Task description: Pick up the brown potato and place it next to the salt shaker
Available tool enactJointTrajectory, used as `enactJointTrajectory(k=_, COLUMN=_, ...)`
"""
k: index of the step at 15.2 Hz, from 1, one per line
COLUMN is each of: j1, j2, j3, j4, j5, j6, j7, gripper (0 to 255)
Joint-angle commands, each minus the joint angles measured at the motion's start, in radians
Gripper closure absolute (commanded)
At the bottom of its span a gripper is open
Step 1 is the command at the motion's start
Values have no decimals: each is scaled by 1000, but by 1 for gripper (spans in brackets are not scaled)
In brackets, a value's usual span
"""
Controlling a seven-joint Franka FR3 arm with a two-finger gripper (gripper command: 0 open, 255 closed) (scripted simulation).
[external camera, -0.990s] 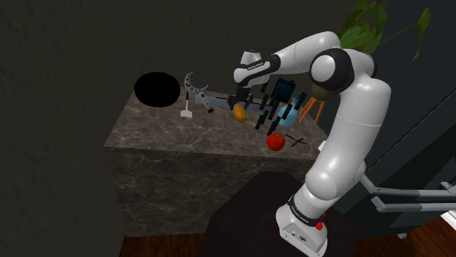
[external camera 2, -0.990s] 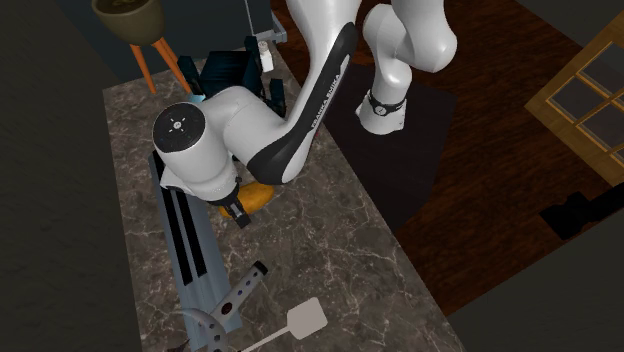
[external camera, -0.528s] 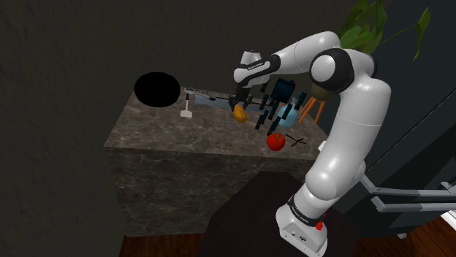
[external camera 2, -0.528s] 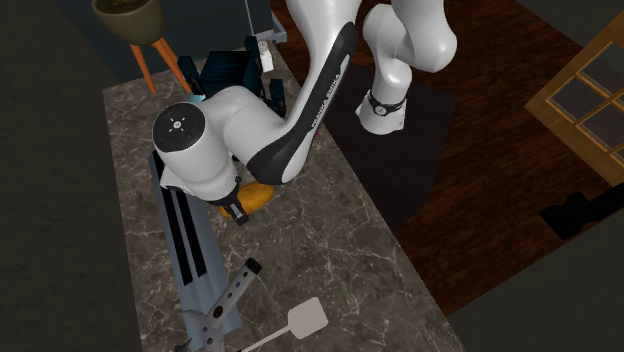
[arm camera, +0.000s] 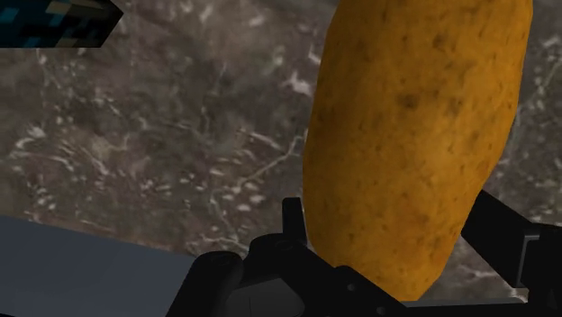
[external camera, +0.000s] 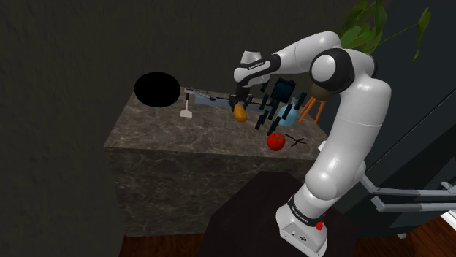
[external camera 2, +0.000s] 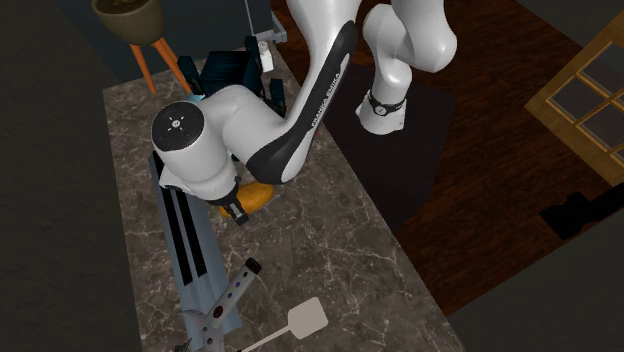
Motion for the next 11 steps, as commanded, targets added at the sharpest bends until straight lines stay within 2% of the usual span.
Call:
enactJointTrajectory(k=1, j1=1, j2=-11, j3=0, j4=6, j5=0, j6=-18, j7=0, gripper=255)
enactJointTrajectory(k=11, j1=3, j2=-70, j3=-1, j4=66, j5=-2, j6=-137, j7=-7, gripper=255)
